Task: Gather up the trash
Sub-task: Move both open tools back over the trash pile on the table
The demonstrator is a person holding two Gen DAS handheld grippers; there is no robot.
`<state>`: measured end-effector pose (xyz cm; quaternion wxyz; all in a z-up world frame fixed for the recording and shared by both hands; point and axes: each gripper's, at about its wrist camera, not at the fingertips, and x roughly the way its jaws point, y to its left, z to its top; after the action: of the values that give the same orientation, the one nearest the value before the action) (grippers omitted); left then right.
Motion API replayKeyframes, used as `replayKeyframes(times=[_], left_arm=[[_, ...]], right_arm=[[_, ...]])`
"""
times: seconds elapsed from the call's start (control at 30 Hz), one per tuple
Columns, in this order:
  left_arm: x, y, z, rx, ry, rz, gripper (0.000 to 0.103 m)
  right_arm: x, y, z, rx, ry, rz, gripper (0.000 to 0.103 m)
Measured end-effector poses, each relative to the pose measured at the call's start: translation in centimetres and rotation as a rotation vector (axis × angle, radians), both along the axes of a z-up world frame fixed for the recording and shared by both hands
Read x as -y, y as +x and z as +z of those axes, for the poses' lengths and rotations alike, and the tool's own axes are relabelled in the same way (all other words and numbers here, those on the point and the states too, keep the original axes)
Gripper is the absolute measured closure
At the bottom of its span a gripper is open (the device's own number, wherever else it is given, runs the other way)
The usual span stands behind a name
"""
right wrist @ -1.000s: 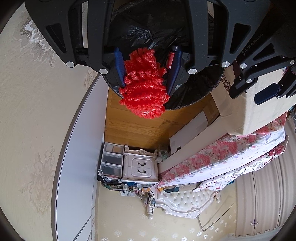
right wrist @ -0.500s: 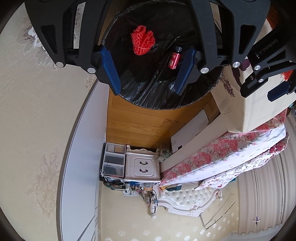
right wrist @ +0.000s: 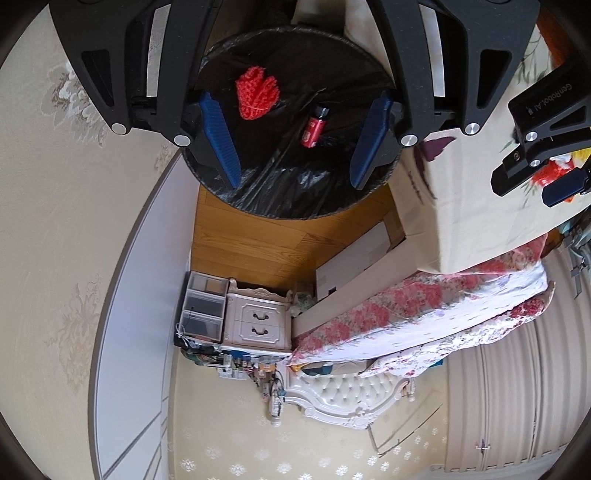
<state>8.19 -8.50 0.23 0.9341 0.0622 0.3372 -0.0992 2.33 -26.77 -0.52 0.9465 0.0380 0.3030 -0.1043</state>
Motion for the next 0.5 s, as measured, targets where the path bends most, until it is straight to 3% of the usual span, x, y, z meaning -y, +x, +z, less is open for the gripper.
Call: replayKeyframes(times=[0.5], left_arm=[[-10.7, -4.3, 0.2, -0.01, 0.027, 0.201, 0.026]], right_arm=[[-7.4, -1.8, 0.6, -0.003, 0.001, 0.189, 0.043]])
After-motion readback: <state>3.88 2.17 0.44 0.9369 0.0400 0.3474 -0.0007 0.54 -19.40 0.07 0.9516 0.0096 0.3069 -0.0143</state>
